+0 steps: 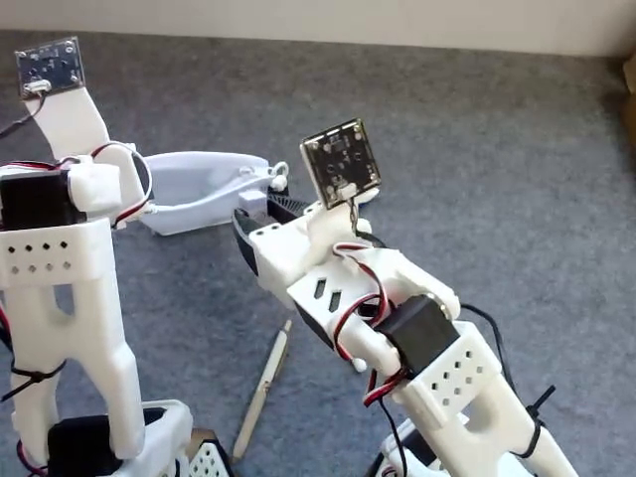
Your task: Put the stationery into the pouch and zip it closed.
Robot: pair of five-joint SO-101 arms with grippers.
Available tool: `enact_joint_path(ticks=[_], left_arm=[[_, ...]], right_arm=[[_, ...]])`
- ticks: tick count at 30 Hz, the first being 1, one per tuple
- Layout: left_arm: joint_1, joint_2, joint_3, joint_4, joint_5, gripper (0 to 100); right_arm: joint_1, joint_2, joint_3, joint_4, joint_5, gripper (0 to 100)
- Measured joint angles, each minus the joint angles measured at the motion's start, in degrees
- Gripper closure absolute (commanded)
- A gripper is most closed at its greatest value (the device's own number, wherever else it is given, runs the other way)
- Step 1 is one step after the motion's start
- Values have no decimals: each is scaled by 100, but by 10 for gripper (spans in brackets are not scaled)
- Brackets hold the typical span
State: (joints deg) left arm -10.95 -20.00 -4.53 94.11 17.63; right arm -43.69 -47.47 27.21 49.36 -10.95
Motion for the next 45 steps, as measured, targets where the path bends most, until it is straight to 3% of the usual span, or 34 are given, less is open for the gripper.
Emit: enact_joint_path(ticks=[12,21,34,45], left_arm=[[0,0,0,-35,0,992],[0,0,9,-53,0,992],[0,-9,255,-308,0,992],[0,-18,255,-308,0,992]], right_arm=[[-18,-1820,1785,-2084,-422,995],[-18,-1890,2251,-3007,-422,995],[-18,-1881,2769,-5231,-422,995],[-18,-888,2769,-6180,-422,995]])
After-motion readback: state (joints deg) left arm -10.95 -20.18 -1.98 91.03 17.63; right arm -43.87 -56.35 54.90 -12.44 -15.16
